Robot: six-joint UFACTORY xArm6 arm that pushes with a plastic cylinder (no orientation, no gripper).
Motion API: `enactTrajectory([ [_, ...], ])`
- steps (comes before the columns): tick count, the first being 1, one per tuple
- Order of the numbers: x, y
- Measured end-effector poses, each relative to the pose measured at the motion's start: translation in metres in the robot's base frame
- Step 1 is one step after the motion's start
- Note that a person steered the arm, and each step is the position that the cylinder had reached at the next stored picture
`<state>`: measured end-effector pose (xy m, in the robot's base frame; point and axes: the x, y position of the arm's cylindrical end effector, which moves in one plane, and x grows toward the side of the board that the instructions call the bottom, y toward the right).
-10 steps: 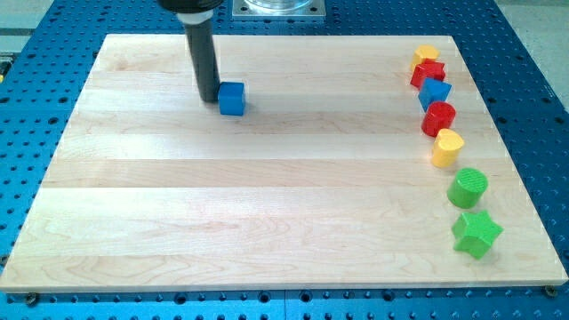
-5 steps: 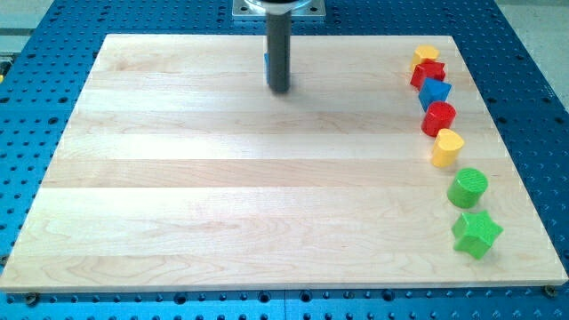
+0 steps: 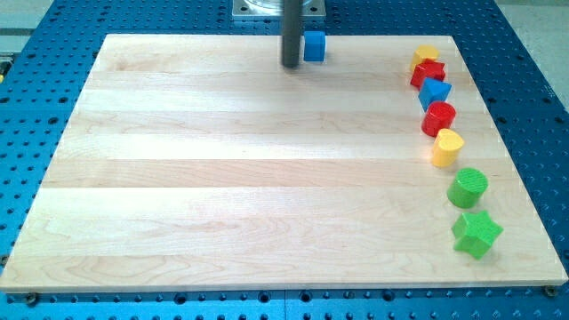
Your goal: Add a blue cube in a vertical row
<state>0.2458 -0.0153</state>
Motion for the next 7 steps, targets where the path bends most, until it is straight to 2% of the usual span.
enactTrajectory([
  [1, -0.027, 0.009],
  [3, -0.028, 0.128],
  [4, -0.034, 0.093],
  [7, -0.015, 0.106],
])
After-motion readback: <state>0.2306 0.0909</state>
